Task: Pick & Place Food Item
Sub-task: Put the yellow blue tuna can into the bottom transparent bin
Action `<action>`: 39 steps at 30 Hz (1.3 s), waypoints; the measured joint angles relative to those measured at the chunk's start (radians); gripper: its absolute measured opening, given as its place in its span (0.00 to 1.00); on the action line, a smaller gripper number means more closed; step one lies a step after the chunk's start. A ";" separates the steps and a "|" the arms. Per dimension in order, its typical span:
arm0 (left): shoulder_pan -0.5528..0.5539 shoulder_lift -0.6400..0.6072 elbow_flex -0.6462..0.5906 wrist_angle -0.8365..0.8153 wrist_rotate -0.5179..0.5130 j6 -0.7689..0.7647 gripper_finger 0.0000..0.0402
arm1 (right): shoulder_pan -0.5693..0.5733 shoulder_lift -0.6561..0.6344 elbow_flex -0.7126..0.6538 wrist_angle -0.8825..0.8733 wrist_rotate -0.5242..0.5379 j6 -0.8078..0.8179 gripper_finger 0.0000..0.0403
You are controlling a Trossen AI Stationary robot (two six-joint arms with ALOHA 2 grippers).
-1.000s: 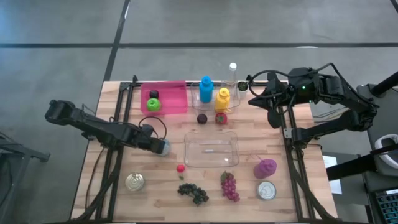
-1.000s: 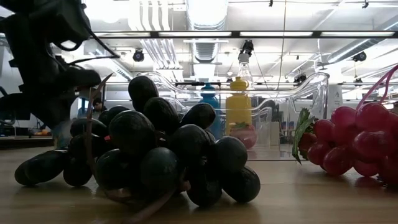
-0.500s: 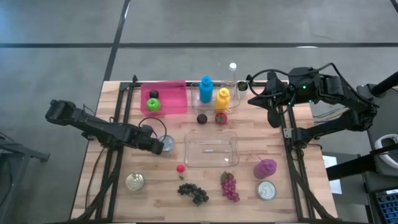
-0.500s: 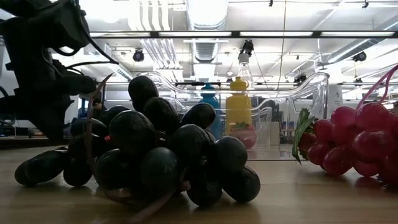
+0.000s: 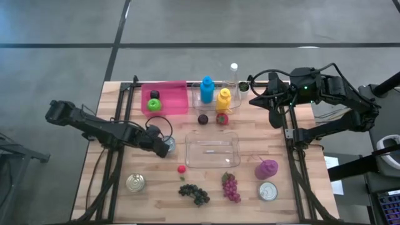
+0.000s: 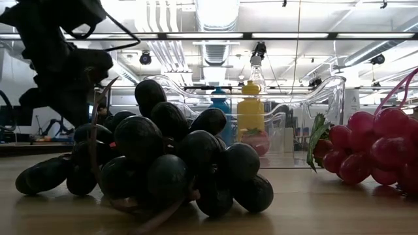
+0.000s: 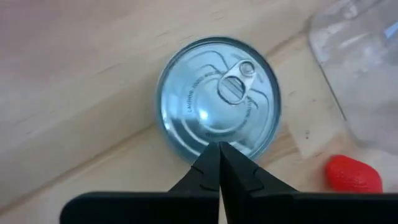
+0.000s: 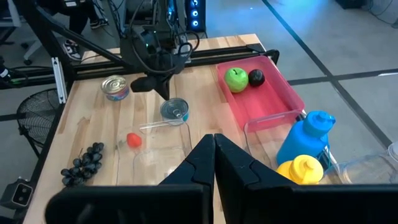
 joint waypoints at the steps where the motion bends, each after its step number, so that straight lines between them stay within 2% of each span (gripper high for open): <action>1: 0.000 0.000 -0.008 0.001 0.000 -0.010 0.00 | 0.000 0.000 0.000 0.000 0.000 0.000 0.02; 5: 0.000 0.000 -0.038 -0.008 0.000 -0.054 0.00 | 0.000 0.000 0.000 0.000 0.000 0.000 0.02; 39: 0.000 -0.002 -0.062 -0.010 0.009 -0.073 0.00 | 0.000 0.000 0.000 0.003 0.000 -0.008 0.02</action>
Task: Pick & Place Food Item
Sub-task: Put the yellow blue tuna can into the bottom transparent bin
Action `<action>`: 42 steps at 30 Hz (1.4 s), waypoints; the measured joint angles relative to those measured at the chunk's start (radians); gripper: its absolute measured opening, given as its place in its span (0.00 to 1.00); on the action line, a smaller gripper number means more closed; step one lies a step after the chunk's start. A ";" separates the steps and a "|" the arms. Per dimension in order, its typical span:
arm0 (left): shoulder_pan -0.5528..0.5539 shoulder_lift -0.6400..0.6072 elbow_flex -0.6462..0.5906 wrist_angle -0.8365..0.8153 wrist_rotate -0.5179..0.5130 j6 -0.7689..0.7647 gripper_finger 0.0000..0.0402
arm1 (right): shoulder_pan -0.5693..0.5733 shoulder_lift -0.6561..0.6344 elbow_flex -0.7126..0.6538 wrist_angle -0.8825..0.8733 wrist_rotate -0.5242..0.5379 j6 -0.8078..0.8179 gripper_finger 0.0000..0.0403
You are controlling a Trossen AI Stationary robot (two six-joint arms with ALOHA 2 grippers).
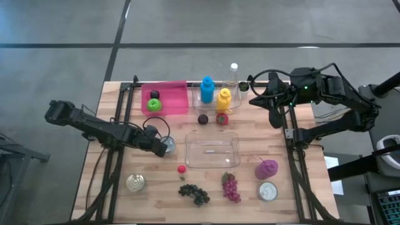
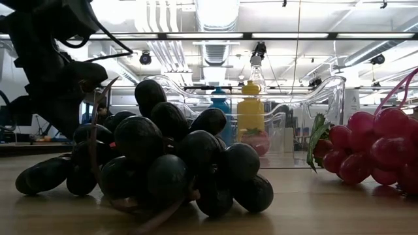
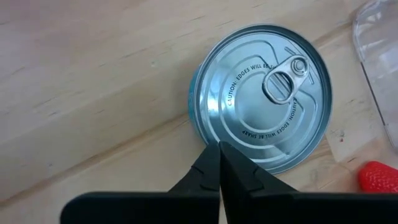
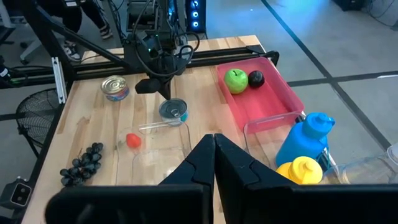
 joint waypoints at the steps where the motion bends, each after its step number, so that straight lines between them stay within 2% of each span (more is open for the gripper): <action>1: 0.000 0.000 0.000 0.000 0.000 0.000 0.00 | 0.000 0.000 0.000 0.000 0.000 0.000 0.02; 20: 0.001 0.004 -0.006 -0.033 0.009 0.003 0.00 | 0.000 0.000 0.000 0.000 0.000 0.003 0.02; 29: 0.000 0.003 -0.074 0.078 0.003 -0.001 0.00 | 0.000 0.000 0.000 0.000 0.000 0.001 0.02; 42: 0.000 0.002 -0.101 0.071 0.029 -0.025 0.00 | 0.000 0.000 0.000 0.002 0.000 0.011 0.02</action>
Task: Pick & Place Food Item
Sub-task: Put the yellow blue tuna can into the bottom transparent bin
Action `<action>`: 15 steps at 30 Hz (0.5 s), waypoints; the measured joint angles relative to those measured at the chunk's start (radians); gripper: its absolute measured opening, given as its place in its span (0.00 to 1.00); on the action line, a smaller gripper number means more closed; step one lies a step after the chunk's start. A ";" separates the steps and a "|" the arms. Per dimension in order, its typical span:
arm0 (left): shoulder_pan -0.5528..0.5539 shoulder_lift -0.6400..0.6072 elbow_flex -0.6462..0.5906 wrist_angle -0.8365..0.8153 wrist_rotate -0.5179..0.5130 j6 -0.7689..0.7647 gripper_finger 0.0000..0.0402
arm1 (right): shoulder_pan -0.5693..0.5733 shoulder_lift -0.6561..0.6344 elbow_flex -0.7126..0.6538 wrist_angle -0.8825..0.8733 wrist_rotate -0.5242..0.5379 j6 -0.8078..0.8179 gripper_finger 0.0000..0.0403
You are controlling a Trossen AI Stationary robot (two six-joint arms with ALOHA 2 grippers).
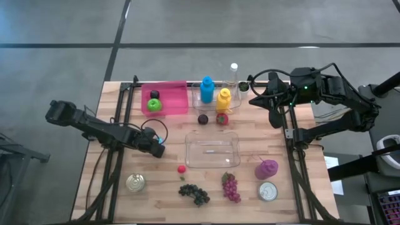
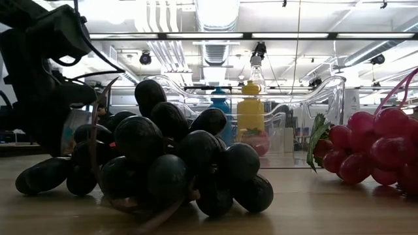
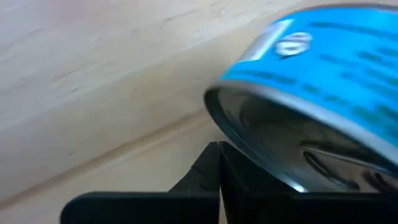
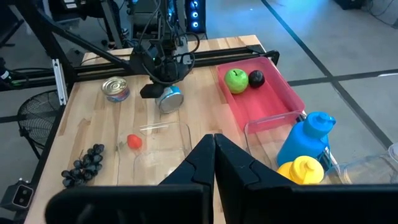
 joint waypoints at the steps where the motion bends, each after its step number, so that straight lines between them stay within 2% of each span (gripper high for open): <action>1: 0.000 0.000 0.000 0.000 0.004 -0.002 0.00 | 0.000 0.000 0.000 0.000 0.000 0.000 0.02; 15: 0.000 -0.002 0.040 -0.013 0.093 0.001 0.00 | 0.000 0.000 0.000 0.001 0.000 0.000 0.02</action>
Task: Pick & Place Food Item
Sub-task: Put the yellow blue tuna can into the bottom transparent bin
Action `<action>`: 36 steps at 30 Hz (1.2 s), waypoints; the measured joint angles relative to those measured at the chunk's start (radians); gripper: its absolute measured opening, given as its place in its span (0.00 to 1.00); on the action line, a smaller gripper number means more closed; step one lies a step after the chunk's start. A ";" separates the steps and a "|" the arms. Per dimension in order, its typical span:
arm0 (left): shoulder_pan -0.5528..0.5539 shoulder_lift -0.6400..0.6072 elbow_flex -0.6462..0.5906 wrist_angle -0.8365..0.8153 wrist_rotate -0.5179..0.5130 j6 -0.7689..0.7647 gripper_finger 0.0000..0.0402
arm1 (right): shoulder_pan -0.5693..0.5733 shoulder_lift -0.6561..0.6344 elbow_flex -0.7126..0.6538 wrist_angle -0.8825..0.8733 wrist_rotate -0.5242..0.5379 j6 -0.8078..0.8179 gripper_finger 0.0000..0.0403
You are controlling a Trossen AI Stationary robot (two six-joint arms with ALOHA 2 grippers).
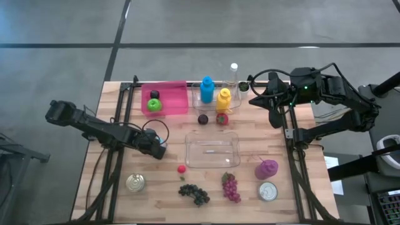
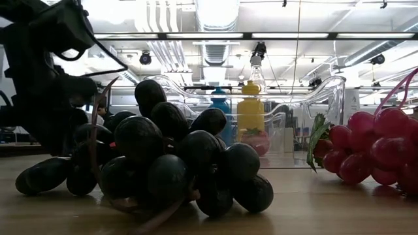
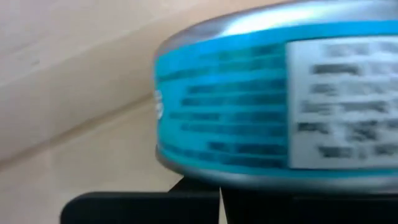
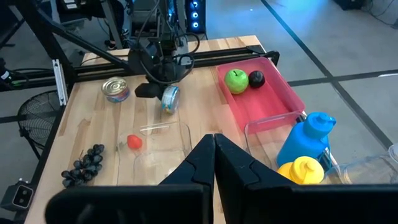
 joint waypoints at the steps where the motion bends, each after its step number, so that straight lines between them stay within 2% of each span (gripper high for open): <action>1: 0.000 0.000 0.005 -0.002 0.012 0.002 0.00 | 0.000 0.000 0.000 0.000 0.000 0.000 0.02; 7: 0.000 0.000 0.031 -0.009 0.042 0.025 0.00 | 0.000 0.000 0.000 -0.001 0.000 -0.004 0.02; 12: 0.000 -0.019 0.038 -0.010 0.120 0.040 0.00 | 0.000 0.000 0.000 -0.001 0.000 -0.004 0.02; 24: -0.001 -0.184 0.130 -0.102 0.198 0.102 0.00 | 0.000 0.000 0.000 -0.001 0.000 -0.010 0.02; 30: -0.002 -0.264 0.242 -0.261 0.204 0.272 0.00 | 0.000 0.000 0.000 -0.001 0.000 -0.008 0.02; 36: -0.002 -0.261 0.357 -0.393 0.202 0.519 0.00 | 0.000 0.000 0.000 -0.001 0.000 -0.008 0.02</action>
